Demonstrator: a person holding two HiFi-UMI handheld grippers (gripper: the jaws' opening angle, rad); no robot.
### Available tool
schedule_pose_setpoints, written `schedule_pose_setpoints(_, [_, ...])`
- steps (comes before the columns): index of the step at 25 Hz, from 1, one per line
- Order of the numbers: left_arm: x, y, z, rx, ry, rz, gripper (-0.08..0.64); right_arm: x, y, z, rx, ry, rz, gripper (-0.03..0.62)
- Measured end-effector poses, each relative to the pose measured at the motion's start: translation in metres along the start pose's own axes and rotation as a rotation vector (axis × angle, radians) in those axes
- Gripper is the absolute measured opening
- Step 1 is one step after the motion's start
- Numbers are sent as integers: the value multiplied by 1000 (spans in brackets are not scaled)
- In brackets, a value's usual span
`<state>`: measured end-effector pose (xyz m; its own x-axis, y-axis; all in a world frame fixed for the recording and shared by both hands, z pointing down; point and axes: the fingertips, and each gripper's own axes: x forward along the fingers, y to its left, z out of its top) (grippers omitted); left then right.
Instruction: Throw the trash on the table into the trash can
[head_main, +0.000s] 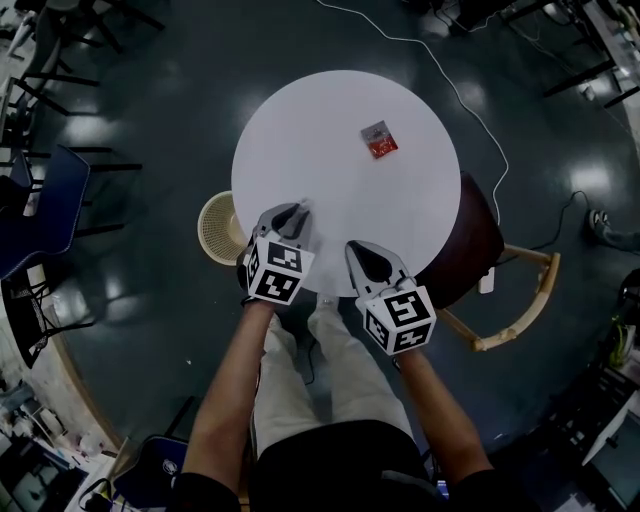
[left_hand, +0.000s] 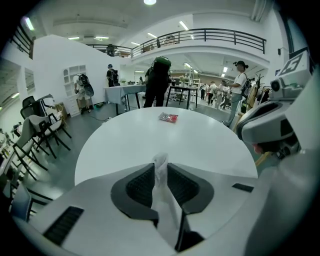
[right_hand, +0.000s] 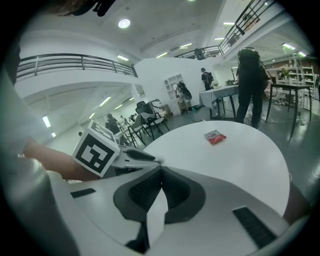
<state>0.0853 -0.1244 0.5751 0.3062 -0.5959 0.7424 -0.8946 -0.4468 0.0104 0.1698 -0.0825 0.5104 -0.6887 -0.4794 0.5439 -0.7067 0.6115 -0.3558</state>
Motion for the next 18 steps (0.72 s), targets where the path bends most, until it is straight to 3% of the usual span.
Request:
schedule_pose_setpoints(5, [-14,-1,-5,52,-9,9,89,3,9,-4,-6,0,5,17])
schedule_pose_setpoints(15, [-44,18,-24,19,-59,-22,87,21,42,-12,-8,-14,-52,17])
schedule_pose_setpoints(18, [-58,31,-35,7,-64,-27,87,32,64,-6,-77,-19,-76,17])
